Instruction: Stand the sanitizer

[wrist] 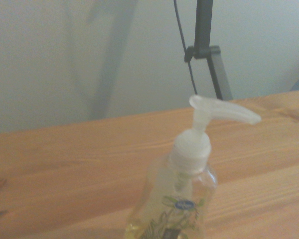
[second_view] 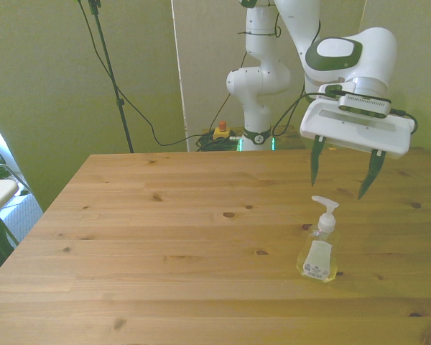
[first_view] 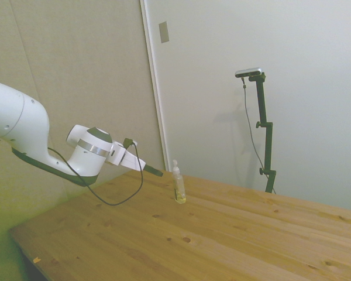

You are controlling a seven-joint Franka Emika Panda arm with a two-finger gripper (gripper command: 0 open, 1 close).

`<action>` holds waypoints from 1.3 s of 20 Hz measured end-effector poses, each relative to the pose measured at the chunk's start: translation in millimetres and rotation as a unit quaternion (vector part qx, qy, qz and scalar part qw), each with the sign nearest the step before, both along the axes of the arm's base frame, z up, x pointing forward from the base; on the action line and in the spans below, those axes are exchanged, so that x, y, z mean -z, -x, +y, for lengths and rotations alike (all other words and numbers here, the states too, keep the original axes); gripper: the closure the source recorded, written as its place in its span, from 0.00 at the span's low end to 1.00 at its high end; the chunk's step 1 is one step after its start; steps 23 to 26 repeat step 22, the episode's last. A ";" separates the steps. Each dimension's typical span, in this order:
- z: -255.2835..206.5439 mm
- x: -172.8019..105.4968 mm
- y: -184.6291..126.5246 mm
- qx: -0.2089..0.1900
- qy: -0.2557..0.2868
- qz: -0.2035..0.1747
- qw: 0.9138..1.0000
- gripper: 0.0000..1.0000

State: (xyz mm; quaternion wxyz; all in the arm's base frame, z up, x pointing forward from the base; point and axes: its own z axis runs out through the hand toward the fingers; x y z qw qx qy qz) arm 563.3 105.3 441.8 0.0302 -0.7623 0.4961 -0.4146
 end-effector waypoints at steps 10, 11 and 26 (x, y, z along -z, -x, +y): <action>-22.2 11.3 71.1 -0.111 -0.045 0.153 0.981 0.00; -25.1 6.5 76.2 -0.121 -0.051 0.168 0.977 0.00; -57.5 -24.1 119.2 -0.196 -0.097 0.270 0.938 0.00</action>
